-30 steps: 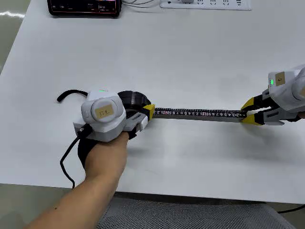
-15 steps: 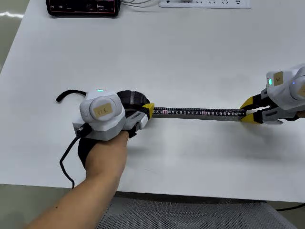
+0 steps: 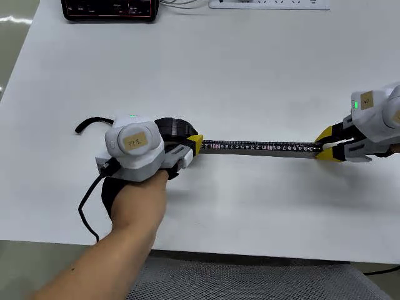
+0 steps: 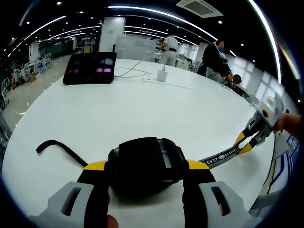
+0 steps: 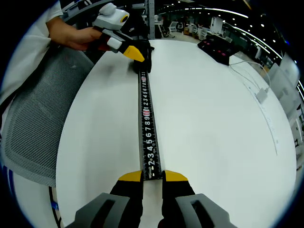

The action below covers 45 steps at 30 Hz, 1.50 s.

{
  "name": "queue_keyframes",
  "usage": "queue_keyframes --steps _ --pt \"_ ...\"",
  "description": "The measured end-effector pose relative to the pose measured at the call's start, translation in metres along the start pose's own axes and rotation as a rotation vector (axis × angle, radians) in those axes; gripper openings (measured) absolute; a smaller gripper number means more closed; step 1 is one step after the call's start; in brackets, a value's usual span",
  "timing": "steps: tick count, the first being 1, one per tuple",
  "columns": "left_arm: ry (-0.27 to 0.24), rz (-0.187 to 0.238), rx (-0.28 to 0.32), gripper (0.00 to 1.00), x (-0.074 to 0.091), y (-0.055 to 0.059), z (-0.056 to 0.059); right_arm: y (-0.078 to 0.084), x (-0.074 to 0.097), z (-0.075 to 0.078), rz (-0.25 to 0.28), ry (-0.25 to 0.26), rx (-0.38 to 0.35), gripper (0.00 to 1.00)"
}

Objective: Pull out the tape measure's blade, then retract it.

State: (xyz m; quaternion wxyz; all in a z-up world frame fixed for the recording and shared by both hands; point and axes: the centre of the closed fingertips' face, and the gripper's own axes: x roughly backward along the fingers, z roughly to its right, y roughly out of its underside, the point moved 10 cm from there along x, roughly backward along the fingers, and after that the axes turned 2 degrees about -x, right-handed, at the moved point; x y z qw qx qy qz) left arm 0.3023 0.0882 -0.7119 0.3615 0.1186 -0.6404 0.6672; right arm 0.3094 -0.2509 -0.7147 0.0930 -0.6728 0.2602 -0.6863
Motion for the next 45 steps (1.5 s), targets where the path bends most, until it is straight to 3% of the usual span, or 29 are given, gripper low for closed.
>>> queue_keyframes --steps 13,45 --pt "0.009 -0.002 0.013 0.57 0.002 0.000 0.000 -0.003 -0.001 0.001 0.006 0.005 -0.006 0.10" --pt "0.036 0.002 0.049 0.57 0.003 0.001 -0.003 -0.038 -0.020 -0.001 0.090 -0.023 -0.024 0.10"
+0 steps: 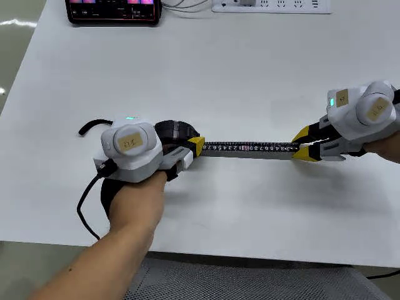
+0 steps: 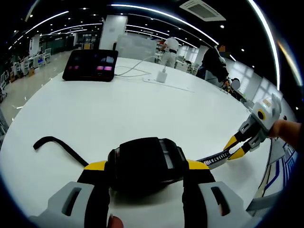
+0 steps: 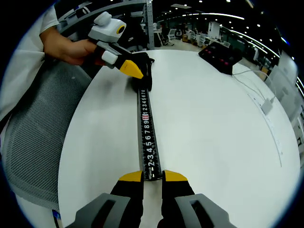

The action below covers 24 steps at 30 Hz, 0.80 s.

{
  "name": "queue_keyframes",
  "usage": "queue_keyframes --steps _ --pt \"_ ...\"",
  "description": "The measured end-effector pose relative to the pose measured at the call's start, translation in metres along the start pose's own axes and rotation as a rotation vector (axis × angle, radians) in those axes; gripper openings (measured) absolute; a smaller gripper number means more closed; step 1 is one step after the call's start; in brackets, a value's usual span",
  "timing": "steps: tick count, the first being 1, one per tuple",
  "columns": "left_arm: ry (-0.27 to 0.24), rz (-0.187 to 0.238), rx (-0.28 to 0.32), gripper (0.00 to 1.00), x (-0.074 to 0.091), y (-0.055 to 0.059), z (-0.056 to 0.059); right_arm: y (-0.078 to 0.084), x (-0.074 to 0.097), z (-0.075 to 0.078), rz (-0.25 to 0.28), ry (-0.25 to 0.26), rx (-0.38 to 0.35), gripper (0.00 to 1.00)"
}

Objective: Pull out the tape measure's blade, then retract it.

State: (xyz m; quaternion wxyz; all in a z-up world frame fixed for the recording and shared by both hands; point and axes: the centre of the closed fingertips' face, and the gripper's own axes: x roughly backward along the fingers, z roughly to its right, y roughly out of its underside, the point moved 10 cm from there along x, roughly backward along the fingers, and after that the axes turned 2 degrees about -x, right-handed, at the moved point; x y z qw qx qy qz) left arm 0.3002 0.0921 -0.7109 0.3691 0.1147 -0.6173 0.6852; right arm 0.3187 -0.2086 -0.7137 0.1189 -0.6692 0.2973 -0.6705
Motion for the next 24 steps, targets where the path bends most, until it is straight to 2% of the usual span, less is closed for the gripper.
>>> queue_keyframes --steps 9,24 --pt "0.008 -0.002 0.007 0.57 0.000 0.000 -0.001 -0.008 -0.005 -0.001 0.025 -0.004 -0.021 0.10" --pt "0.021 -0.001 0.019 0.57 0.000 0.000 -0.003 -0.026 -0.020 -0.001 0.052 -0.016 -0.009 0.10"
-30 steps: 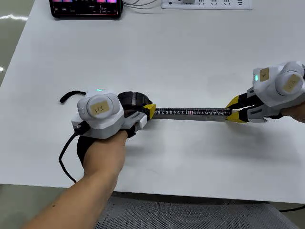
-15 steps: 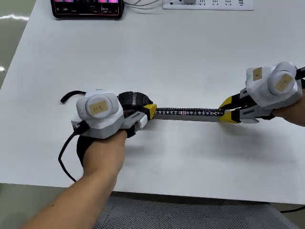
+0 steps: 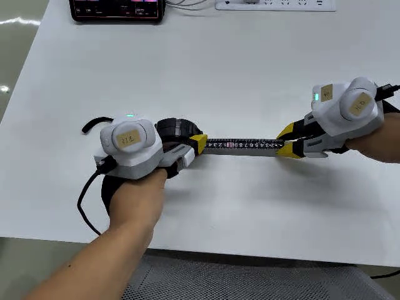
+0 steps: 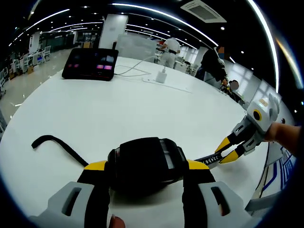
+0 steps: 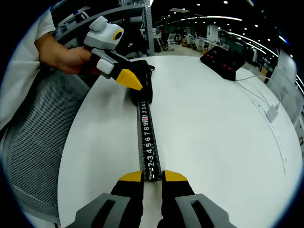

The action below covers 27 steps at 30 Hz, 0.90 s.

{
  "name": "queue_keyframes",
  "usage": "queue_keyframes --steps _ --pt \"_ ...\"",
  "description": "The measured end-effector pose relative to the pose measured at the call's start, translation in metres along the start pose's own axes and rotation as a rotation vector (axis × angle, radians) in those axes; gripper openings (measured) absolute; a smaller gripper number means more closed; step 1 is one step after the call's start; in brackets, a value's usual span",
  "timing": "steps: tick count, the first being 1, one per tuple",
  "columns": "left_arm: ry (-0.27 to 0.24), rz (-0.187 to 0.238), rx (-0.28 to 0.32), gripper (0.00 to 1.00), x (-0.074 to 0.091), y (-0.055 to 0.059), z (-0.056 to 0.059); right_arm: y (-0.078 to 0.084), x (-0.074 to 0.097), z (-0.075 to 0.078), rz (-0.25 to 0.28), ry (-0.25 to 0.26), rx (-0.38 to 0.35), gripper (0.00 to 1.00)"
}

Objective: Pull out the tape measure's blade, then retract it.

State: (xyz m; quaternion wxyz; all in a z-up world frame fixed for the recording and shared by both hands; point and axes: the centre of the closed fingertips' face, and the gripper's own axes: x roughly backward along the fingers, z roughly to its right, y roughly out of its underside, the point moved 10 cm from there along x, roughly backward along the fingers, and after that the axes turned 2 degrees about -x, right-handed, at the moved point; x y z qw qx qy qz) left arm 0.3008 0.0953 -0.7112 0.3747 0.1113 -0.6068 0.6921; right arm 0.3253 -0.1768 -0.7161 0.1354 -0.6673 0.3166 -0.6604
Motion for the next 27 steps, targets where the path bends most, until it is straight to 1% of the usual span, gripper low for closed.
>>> queue_keyframes --steps 3,27 --pt "0.004 0.000 0.004 0.57 -0.001 0.000 -0.002 -0.004 -0.003 0.000 0.007 -0.002 -0.001 0.10" --pt "0.015 0.001 0.016 0.57 -0.001 0.000 -0.004 -0.031 -0.028 0.000 0.051 -0.031 0.004 0.10"
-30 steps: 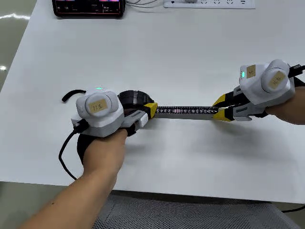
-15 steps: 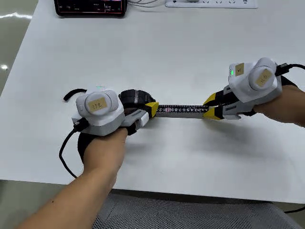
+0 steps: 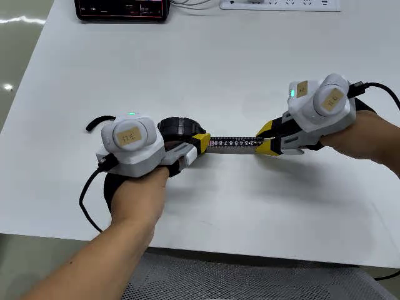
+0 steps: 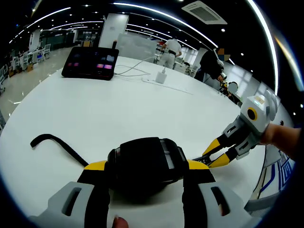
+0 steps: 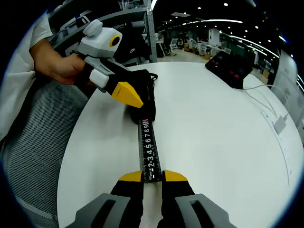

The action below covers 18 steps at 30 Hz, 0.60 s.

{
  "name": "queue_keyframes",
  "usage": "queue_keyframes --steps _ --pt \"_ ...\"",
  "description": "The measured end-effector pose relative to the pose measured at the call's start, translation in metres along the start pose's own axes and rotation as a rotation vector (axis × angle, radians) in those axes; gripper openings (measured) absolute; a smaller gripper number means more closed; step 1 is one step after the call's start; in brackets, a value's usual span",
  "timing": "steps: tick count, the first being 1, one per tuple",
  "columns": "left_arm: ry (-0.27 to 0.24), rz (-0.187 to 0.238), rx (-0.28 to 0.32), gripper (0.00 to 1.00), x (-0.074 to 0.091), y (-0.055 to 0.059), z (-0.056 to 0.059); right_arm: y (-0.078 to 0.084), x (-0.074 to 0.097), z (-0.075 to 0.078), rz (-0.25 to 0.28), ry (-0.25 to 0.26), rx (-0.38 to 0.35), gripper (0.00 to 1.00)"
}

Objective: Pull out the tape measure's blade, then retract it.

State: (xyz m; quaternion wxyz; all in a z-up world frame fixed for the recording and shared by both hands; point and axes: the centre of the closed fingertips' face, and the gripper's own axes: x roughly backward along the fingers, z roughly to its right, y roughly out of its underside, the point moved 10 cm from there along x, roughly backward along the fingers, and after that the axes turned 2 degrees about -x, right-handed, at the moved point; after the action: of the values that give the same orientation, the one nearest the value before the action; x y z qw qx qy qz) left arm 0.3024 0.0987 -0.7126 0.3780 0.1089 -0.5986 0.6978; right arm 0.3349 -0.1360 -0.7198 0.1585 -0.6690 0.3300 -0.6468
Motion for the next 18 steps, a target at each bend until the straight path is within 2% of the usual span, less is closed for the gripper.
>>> queue_keyframes --steps 18 --pt "0.002 0.000 0.002 0.57 0.001 0.000 0.001 -0.015 -0.016 -0.002 0.021 -0.012 0.001 0.10"
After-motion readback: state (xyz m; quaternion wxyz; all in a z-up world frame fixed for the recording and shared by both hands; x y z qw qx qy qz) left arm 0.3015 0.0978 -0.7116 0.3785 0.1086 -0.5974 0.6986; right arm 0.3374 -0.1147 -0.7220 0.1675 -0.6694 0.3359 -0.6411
